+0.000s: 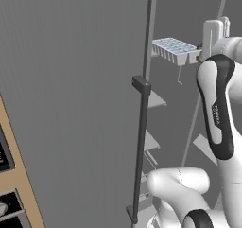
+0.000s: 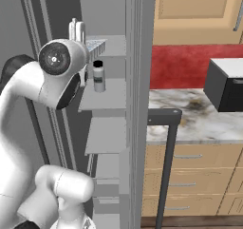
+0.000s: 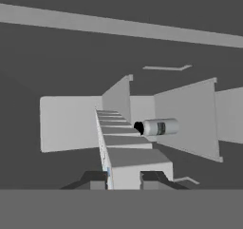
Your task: Open the freezer door, pick up the ice cube tray from the freezer, and place it on the dining counter.
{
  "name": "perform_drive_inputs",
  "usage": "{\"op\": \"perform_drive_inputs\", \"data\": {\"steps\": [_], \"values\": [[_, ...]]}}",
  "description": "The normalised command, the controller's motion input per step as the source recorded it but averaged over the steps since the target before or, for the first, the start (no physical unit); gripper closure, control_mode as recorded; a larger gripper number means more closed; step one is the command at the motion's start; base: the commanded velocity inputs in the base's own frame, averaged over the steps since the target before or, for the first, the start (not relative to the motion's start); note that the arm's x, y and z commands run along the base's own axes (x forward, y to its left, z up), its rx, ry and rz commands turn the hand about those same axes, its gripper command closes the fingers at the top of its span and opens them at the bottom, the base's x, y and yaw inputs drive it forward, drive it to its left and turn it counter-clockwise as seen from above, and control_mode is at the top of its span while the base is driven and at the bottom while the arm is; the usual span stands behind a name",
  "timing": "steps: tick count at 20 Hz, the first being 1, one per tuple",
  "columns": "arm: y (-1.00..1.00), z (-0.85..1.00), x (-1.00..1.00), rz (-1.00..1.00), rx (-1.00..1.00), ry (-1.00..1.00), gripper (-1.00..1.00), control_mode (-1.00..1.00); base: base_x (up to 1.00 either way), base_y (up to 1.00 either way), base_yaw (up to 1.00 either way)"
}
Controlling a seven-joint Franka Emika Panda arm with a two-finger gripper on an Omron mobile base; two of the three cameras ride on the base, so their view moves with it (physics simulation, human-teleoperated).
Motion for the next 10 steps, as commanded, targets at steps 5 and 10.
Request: {"op": "perform_drive_inputs", "data": {"steps": [5,10], "values": [[0.17,0.07,-0.59,0.00,0.00,-0.01,1.00,-1.00,0.00,0.00,0.00],[0.12,0.03,-0.51,0.00,0.00,0.00,1.00,-1.00,0.00,0.00,0.00]]}}
